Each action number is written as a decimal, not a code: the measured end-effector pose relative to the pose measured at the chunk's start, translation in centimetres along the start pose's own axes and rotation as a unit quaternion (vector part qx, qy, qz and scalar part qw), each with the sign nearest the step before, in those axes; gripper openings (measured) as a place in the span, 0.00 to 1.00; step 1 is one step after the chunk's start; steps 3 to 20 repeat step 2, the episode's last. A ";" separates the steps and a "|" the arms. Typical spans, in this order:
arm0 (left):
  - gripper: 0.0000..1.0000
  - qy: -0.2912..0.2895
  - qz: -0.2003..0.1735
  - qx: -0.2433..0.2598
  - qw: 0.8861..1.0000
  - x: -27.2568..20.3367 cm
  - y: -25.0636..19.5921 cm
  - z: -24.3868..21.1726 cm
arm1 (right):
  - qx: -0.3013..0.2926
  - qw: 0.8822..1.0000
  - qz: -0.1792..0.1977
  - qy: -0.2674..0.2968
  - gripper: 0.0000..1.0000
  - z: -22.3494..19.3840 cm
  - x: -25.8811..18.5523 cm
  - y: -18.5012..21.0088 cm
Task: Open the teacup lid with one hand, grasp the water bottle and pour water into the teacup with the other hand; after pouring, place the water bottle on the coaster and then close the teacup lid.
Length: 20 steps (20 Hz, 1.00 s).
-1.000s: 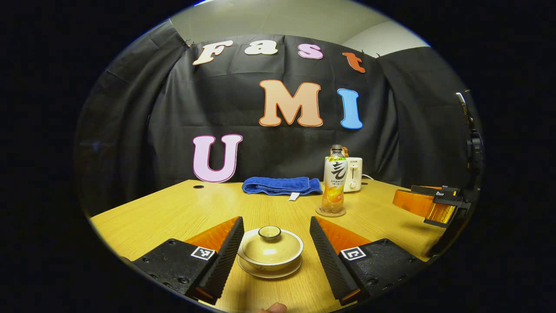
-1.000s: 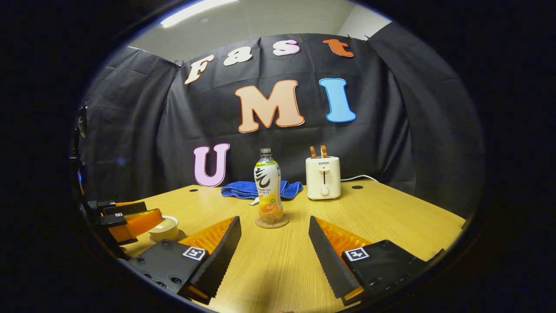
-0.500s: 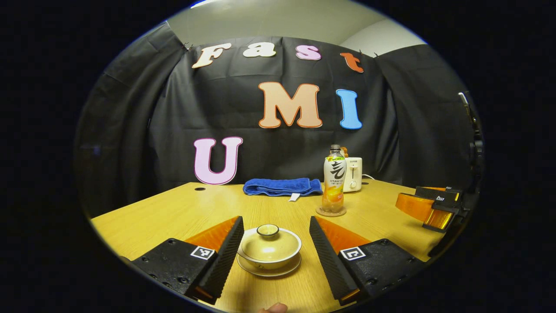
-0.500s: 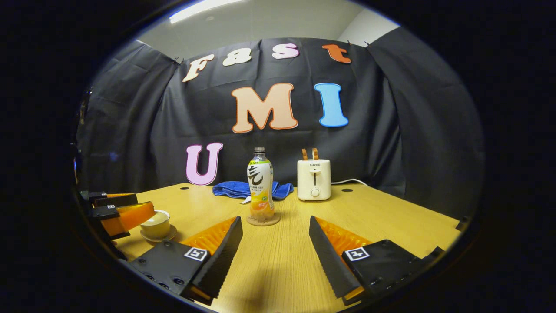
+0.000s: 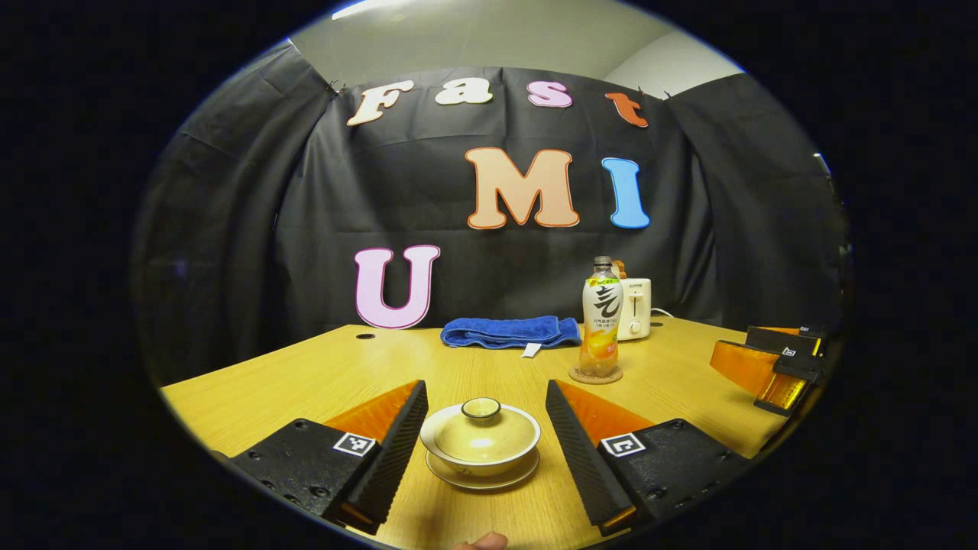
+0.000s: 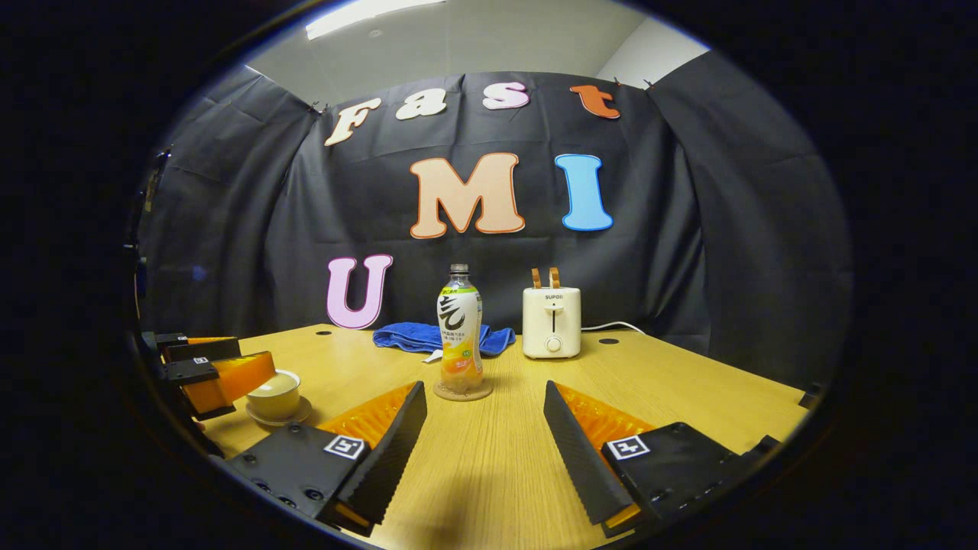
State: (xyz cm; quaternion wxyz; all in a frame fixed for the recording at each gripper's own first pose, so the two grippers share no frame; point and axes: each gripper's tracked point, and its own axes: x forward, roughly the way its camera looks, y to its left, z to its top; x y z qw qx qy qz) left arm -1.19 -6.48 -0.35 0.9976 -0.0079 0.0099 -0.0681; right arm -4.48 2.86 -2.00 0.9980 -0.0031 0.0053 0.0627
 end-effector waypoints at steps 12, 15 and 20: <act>0.91 0.000 0.002 0.000 1.000 0.0 0.1 0.0 | 0.000 1.000 -0.005 0.000 0.98 0.0 -0.1 -0.1; 0.91 0.000 0.002 0.000 1.000 0.0 0.1 0.0 | 0.000 1.000 -0.005 0.000 0.98 0.0 -0.1 -0.1; 0.91 0.000 0.002 0.000 1.000 0.0 0.1 0.0 | 0.000 1.000 -0.005 0.000 0.98 0.0 -0.1 -0.1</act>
